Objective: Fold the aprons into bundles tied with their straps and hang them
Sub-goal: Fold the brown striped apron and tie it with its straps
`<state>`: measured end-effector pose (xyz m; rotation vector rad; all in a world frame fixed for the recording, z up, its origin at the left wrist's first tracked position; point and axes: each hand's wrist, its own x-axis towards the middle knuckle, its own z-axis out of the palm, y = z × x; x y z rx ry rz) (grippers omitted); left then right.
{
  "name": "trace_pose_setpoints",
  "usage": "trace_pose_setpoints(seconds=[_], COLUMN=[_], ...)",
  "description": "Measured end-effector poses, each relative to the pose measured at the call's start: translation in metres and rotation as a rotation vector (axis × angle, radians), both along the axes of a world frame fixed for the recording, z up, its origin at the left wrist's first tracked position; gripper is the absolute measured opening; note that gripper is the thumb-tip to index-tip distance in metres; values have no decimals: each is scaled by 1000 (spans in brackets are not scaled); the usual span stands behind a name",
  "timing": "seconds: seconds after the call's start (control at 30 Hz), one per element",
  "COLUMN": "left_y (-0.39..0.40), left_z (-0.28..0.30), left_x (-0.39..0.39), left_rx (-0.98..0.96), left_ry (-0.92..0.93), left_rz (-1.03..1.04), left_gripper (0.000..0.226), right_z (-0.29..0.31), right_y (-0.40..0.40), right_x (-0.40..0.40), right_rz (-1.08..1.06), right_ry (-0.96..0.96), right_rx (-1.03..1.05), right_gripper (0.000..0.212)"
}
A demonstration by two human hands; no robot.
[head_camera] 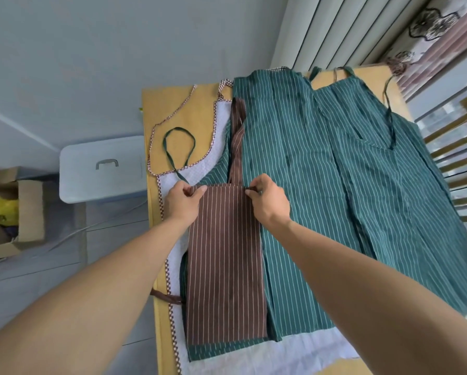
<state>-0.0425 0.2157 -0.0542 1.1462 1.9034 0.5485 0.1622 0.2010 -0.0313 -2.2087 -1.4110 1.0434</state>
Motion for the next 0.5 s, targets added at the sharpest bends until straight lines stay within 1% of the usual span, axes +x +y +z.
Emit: trace_pose_setpoints(seconds=[0.07,0.1,0.17,0.2,0.23,0.33,0.4,0.47,0.5], left_y=[-1,-2,-3,-3,-4,-6,-7,-7,-9], left_z=[-1,1,2,2,2,2,0,0,2], left_x=[-1,-2,-7,-8,-9,-5,-1,3,4], left_rx=[-35,-61,-97,-101,-89,-44,-40,-34,-28], left_ry=[-21,-41,-67,-78,-79,-27,25,58,65], left_rz=[-31,-51,-87,-96,-101,-107,-130,-140,-128], left_gripper=[35,40,64,71,70,47,40,42,48], right_z=[-1,-1,-1,-1,-2,-7,-10,-8,-4], right_y=[-1,-1,1,2,3,7,4,-4,-12], right_x=[-1,-1,-1,-1,0,3,2,1,0], right_rz=[-36,-45,-36,-24,-13,-37,-42,53,138], right_ry=[39,56,67,68,74,118,119,-21,-103], right_rx=[28,42,55,54,54,48,46,134,214], right_gripper=[6,5,4,5,6,6,18,32,35])
